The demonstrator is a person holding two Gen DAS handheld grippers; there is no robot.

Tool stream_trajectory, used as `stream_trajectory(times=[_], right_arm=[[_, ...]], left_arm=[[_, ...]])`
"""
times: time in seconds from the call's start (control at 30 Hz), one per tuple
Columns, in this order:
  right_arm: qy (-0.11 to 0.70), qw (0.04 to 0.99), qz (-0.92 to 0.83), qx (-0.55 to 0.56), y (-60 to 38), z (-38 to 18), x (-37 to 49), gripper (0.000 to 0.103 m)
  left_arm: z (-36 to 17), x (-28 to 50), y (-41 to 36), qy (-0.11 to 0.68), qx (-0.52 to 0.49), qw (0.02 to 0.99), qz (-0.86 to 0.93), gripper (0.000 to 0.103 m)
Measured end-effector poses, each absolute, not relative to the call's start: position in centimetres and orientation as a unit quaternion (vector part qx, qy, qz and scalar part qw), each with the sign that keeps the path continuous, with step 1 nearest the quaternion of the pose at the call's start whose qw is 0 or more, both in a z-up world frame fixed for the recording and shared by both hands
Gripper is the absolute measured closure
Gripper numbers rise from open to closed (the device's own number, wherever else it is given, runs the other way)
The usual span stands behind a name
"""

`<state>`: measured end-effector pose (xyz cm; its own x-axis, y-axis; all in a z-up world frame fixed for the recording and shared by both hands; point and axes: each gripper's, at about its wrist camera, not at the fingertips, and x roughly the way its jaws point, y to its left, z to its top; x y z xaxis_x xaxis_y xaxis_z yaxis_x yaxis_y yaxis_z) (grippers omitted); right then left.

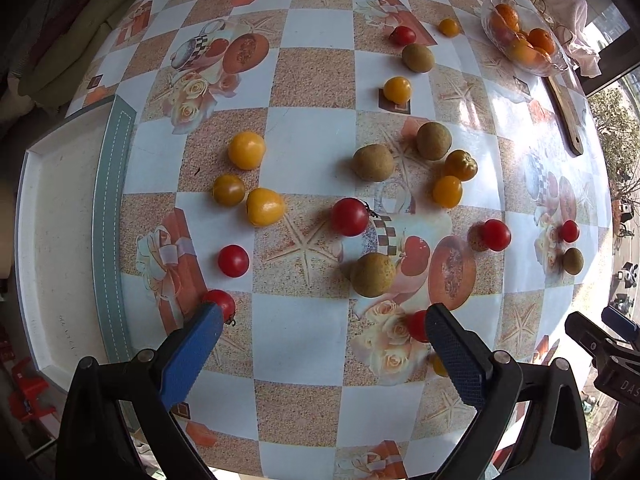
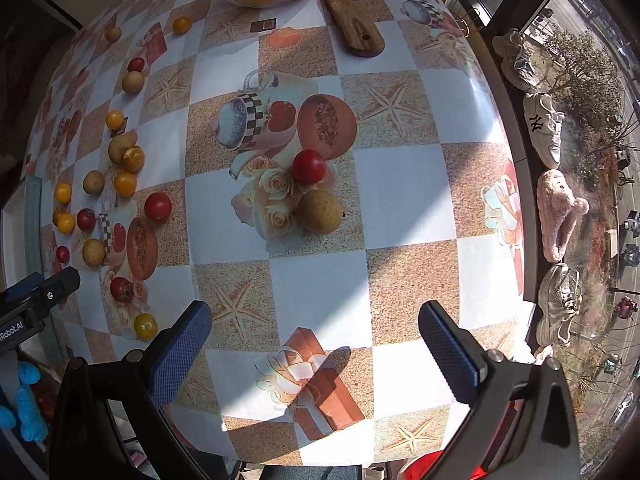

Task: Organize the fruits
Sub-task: 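Move both grippers toward two brown round fruits on the tablecloth, then close the left gripper on a brown fruit while the right gripper grasps another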

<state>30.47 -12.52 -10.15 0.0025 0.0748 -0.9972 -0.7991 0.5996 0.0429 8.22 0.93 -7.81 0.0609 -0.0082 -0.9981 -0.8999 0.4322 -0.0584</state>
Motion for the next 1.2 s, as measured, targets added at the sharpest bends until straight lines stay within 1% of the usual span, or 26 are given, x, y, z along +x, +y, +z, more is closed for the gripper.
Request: stream_trajectory(times=[0.07, 0.2, 0.23, 0.27, 0.3, 0.4, 0.43, 0.5, 0.53, 0.57, 0.6, 0.67, 0.7, 0.73, 0.77, 0.8, 0.83, 0.87, 0.9, 0.93, 0.97, 1.0, 1.03, 1.2], right_arm=[[0.614, 0.650, 0.337, -0.294, -12.1, -10.4, 30.8, 0.000], [0.608, 0.660, 0.334, -0.290, -11.4, -10.8, 31.5, 0.000], [0.605, 0.661, 0.334, -0.292, -11.2, -11.0, 31.6, 0.000], [0.604, 0.661, 0.333, -0.295, -11.0, -11.1, 31.5, 0.000], [0.602, 0.661, 0.334, -0.298, -10.8, -11.3, 31.5, 0.000], [0.595, 0.661, 0.342, -0.305, -10.0, -11.7, 31.2, 0.001], [0.593, 0.660, 0.344, -0.308, -9.9, -11.8, 31.1, 0.003], [0.585, 0.663, 0.347, -0.313, -9.5, -11.8, 30.9, 0.007], [0.582, 0.665, 0.348, -0.313, -9.4, -11.8, 30.9, 0.014], [0.582, 0.664, 0.348, -0.315, -9.4, -11.8, 30.8, 0.021], [0.583, 0.663, 0.347, -0.316, -9.4, -11.9, 30.8, 0.025], [0.592, 0.658, 0.344, -0.314, -9.5, -12.3, 31.0, 0.038], [0.596, 0.657, 0.342, -0.311, -9.6, -12.4, 31.1, 0.041], [0.599, 0.656, 0.339, -0.309, -9.7, -12.5, 31.2, 0.045], [0.602, 0.655, 0.339, -0.305, -9.9, -12.7, 31.2, 0.046], [0.602, 0.657, 0.339, -0.302, -10.0, -12.7, 31.3, 0.046], [0.603, 0.657, 0.339, -0.299, -10.1, -12.6, 31.3, 0.046], [0.604, 0.658, 0.339, -0.297, -10.1, -12.6, 31.3, 0.047], [0.604, 0.658, 0.339, -0.295, -10.1, -12.7, 31.3, 0.047], [0.602, 0.660, 0.338, -0.296, -10.0, -12.7, 31.3, 0.051], [0.600, 0.662, 0.337, -0.298, -9.9, -12.7, 31.3, 0.058], [0.596, 0.664, 0.337, -0.298, -9.8, -12.7, 31.3, 0.064], [0.596, 0.665, 0.336, -0.299, -9.7, -12.8, 31.9, 0.071], [0.605, 0.659, 0.352, -0.275, -9.5, -12.7, 31.7, 0.071]], left_arm=[[-8.5, 8.6, 0.8, 0.588, -0.390, 0.609, 0.363, 0.009], [-9.2, 9.2, 0.7, 0.586, -0.383, 0.609, 0.373, 0.009], [-9.3, 9.4, 0.7, 0.585, -0.380, 0.610, 0.375, 0.012], [-9.6, 9.7, 0.3, 0.593, -0.382, 0.604, 0.372, 0.020], [-10.0, 9.6, 0.0, 0.599, -0.377, 0.599, 0.375, 0.023], [-11.0, 9.6, -0.7, 0.603, -0.373, 0.589, 0.387, 0.023], [-11.2, 9.7, -0.8, 0.603, -0.374, 0.588, 0.390, 0.023], [-11.5, 9.9, -1.1, 0.594, -0.373, 0.592, 0.396, 0.023], [-11.6, 10.0, -1.1, 0.589, -0.371, 0.596, 0.399, 0.023], [-11.7, 10.2, -1.1, 0.583, -0.370, 0.603, 0.399, 0.028], [-11.7, 10.2, -0.7, 0.584, -0.365, 0.606, 0.399, 0.037], [-11.9, 10.7, -0.6, 0.594, -0.366, 0.599, 0.393, 0.038], [-12.0, 11.1, -0.7, 0.596, -0.366, 0.598, 0.391, 0.038], [-12.1, 11.7, -0.6, 0.600, -0.369, 0.596, 0.386, 0.042], [-12.0, 12.0, -0.5, 0.607, -0.366, 0.591, 0.384, 0.051], [-12.2, 12.2, -0.5, 0.609, -0.368, 0.590, 0.381, 0.058], [-12.4, 12.3, -0.5, 0.607, -0.373, 0.591, 0.378, 0.061], [-12.7, 12.4, -0.5, 0.604, -0.379, 0.593, 0.374, 0.068], [-12.8, 12.5, -0.4, 0.603, -0.380, 0.594, 0.373, 0.070], [-12.8, 12.3, -0.4, 0.598, -0.378, 0.600, 0.375, 0.070], [-12.9, 12.4, -0.5, 0.595, -0.379, 0.604, 0.371, 0.075], [-13.0, 12.4, -0.5, 0.594, -0.376, 0.608, 0.368, 0.084], [-13.0, 12.4, -0.6, 0.593, -0.376, 0.611, 0.365, 0.084], [-12.8, 11.8, -0.5, 0.577, -0.389, 0.627, 0.351, 0.084]])
